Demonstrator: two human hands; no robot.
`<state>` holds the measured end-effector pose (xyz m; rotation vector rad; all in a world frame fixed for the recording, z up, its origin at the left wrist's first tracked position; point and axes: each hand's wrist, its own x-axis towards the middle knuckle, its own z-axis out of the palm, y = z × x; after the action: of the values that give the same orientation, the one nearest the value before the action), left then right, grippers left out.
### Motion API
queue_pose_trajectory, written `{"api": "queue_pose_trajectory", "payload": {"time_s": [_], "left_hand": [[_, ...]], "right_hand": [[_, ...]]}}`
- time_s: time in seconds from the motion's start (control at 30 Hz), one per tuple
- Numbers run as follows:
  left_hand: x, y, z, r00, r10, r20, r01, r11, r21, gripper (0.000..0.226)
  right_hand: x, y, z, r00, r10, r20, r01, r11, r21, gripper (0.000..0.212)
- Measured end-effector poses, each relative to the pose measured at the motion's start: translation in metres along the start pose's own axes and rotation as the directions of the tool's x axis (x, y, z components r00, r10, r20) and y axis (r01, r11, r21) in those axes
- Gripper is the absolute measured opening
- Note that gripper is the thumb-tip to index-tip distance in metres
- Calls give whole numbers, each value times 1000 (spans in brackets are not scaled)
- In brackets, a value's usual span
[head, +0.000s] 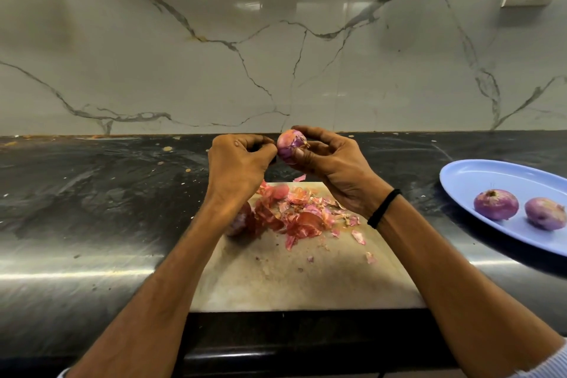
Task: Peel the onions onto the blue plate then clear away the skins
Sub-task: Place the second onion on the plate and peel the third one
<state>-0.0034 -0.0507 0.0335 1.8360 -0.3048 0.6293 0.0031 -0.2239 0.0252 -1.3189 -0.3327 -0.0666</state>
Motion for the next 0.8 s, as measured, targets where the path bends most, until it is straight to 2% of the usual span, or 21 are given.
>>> {"api": "queue_pose_trajectory", "payload": {"time_s": [0.1, 0.2, 0.33, 0.5, 0.67, 0.8], "left_hand": [[3, 1, 0, 999, -44, 30, 46, 996, -82, 18], [2, 1, 1, 998, 0, 63, 7, 994, -109, 25], [1, 0, 1, 995, 89, 42, -87, 995, -47, 30], [-4, 1, 2, 978, 205, 37, -207, 977, 57, 26], [-7, 0, 4, 969, 249, 4, -247, 960, 132, 19], [-7, 0, 3, 974, 224, 19, -224, 970, 95, 22]], "right_hand": [[1, 1, -3, 998, -57, -31, 54, 995, -87, 54], [0, 2, -4, 991, -123, -56, 111, 978, -177, 52], [0, 2, -4, 981, -188, -53, 164, 942, -294, 54], [1, 3, -5, 974, -224, -40, 190, 900, -392, 56], [0, 6, -5, 975, -223, -23, 190, 873, -449, 57], [0, 6, -5, 973, -230, -21, 195, 866, -461, 57]]}}
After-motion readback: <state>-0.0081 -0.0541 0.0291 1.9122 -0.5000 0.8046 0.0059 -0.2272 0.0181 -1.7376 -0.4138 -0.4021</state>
